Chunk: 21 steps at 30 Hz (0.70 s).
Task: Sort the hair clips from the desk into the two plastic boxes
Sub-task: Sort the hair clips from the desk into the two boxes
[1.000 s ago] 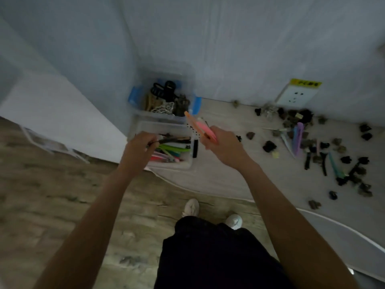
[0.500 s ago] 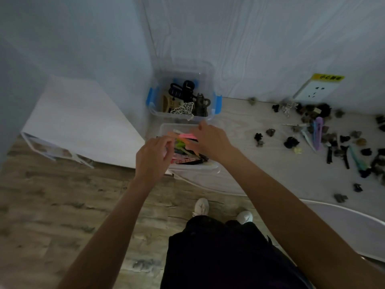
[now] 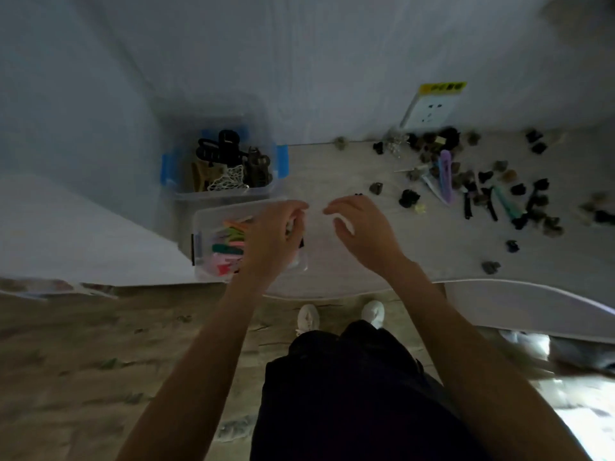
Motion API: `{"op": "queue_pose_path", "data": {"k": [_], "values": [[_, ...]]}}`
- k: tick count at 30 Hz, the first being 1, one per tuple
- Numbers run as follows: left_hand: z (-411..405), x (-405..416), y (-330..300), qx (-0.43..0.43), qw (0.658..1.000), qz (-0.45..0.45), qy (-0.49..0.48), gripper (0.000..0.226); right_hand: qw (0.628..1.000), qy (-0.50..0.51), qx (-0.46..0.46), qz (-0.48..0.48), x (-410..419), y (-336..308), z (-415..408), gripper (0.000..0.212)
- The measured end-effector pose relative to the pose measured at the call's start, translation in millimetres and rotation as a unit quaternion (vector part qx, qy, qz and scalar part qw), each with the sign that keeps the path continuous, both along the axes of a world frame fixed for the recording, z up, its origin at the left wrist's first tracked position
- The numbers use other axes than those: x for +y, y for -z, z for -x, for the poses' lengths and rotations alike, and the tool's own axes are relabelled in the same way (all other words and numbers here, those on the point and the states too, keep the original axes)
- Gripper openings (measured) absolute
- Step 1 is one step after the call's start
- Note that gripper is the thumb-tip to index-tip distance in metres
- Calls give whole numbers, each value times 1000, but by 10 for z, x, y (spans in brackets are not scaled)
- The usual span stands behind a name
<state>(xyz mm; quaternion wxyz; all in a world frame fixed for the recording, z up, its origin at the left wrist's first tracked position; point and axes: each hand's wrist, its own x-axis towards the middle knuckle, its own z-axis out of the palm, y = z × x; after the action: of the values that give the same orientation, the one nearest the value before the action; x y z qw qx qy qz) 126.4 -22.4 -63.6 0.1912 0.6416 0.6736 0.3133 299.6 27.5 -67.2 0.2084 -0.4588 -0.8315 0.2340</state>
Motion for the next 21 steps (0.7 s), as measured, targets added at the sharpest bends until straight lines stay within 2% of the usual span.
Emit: {"op": "queue_pose_path", "data": {"k": [5, 11, 16, 21], "values": [[-837, 656, 119, 26, 987, 49, 148, 30, 980, 183, -53, 65, 295, 138, -1109, 23], [-1734, 1434, 301, 104, 962, 92, 236, 38, 959, 239, -127, 86, 843, 308, -1910, 33], [-2107, 1770, 516, 183, 954, 141, 191, 49, 968, 186, -152, 72, 1213, 420, -1996, 28], [-2224, 2054, 609, 247, 941, 201, 119, 45, 937, 251, -213, 119, 1474, 504, -2175, 39]]}}
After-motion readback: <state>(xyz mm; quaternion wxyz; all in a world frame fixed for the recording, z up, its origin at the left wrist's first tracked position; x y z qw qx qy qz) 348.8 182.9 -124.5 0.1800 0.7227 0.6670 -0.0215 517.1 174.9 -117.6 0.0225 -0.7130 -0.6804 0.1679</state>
